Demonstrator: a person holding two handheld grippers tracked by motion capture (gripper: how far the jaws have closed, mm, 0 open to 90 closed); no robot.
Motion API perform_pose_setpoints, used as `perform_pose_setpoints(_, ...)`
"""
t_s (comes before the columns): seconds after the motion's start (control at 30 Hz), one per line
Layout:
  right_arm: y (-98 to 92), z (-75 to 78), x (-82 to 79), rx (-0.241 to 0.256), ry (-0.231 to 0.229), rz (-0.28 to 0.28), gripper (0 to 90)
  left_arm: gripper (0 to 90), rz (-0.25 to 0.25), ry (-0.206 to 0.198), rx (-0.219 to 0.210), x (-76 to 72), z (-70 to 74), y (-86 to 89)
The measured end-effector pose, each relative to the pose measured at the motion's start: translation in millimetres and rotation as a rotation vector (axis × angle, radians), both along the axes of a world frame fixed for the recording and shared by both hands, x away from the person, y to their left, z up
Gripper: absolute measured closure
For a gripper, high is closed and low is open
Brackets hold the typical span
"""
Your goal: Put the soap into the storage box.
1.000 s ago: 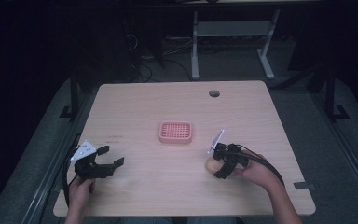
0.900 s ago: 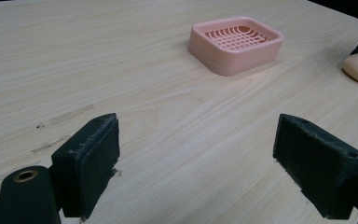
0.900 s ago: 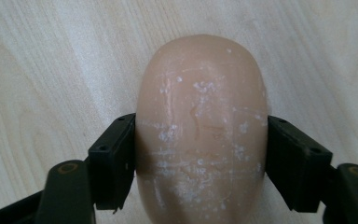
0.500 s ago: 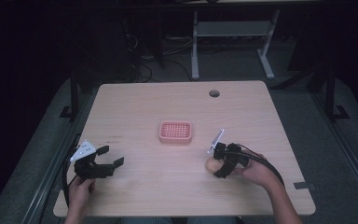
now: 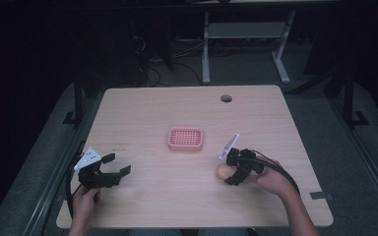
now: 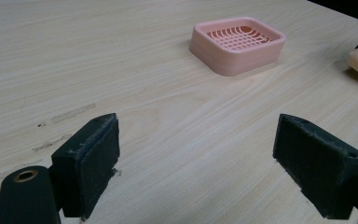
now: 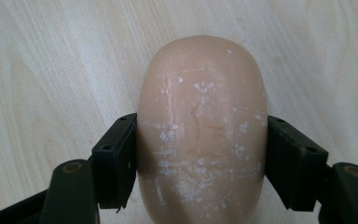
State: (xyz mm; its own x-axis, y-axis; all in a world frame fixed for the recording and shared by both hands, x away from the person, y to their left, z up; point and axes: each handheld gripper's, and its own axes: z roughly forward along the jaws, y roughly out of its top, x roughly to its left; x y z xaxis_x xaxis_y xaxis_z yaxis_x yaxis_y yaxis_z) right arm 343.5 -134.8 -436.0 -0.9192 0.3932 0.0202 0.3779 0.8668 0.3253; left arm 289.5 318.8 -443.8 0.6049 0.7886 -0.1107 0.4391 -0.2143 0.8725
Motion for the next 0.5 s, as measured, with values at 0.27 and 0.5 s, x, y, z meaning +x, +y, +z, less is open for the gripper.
perform_pose_setpoints(0.27,-5.7,5.2,2.5,0.041,-0.004,-0.001,31.9,14.3,0.006,0.003,-0.005,1.1,-0.7,-0.7)
perform_pose_setpoints(0.5,-5.1,11.4,6.1,0.044,-0.014,0.003,31.9,14.3,0.009,0.003,-0.014,1.0,-0.7,-0.4)
